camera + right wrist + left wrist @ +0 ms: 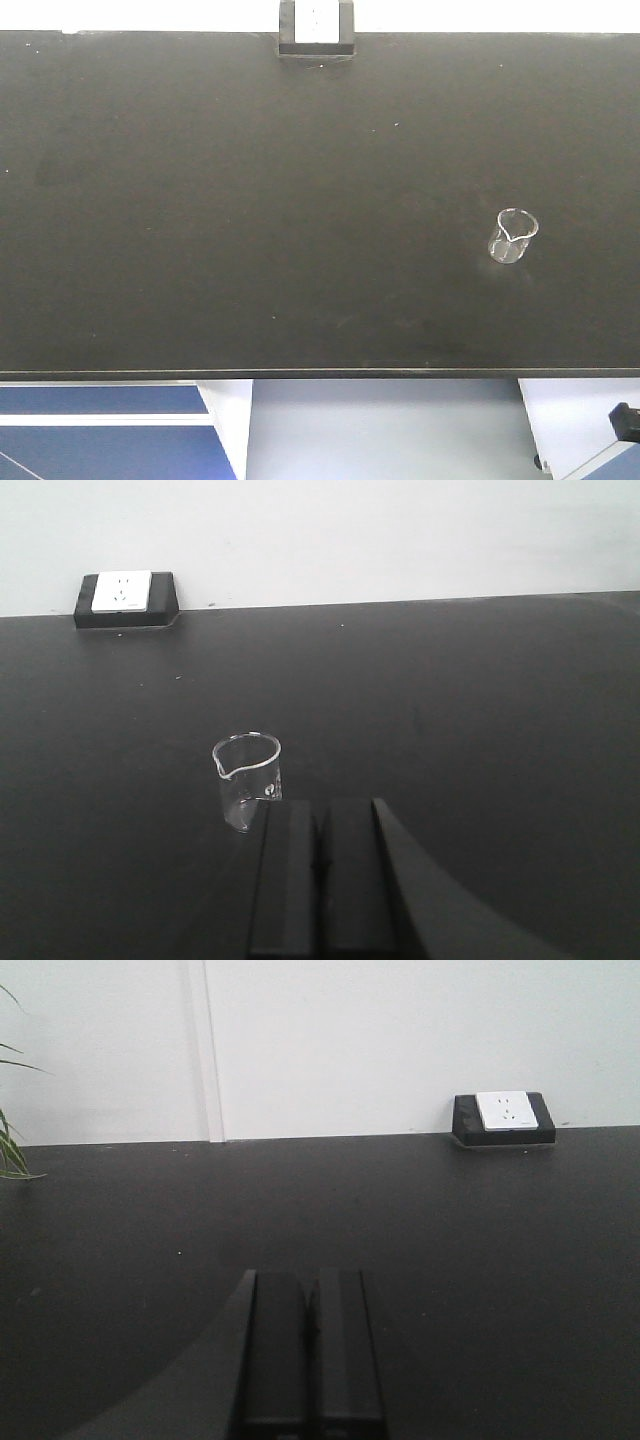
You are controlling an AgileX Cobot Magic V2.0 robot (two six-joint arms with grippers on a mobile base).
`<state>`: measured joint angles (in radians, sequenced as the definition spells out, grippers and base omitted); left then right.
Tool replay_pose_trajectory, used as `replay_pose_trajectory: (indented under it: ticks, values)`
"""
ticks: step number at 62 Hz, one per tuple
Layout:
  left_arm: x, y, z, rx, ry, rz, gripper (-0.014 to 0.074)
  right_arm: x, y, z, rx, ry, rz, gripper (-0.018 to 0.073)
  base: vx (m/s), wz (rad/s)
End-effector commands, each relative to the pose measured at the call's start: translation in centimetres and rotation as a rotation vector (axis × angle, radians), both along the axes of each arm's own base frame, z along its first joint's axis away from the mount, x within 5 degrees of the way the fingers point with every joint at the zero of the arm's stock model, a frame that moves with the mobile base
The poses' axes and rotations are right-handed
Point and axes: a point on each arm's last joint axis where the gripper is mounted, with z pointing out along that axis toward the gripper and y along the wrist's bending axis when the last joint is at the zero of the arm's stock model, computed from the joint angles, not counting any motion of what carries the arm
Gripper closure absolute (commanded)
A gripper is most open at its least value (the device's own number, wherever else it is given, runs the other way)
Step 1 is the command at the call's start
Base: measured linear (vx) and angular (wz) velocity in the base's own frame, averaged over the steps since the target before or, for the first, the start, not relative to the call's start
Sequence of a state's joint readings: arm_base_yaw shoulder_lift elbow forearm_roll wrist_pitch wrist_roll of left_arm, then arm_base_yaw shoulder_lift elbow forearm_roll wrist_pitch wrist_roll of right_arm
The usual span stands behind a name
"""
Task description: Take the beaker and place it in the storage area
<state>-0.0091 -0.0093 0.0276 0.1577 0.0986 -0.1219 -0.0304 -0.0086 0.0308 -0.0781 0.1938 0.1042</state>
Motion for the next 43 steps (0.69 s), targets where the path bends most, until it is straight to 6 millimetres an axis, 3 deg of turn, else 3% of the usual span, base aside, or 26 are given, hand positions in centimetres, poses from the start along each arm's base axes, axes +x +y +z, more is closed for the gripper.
replay_pose_trajectory:
  ticks: [1,43]
  values:
    - [-0.23,-0.11,1.47,-0.011,-0.113,-0.013,0.0603,-0.09,0.06,0.61,-0.014,-0.095,0.007,0.0565,0.00,0.00]
    - [-0.23,-0.11,1.47,-0.011,-0.113,-0.013,0.0603,-0.09,0.05,0.58,-0.014,-0.092,0.007,0.0565,0.00,0.00]
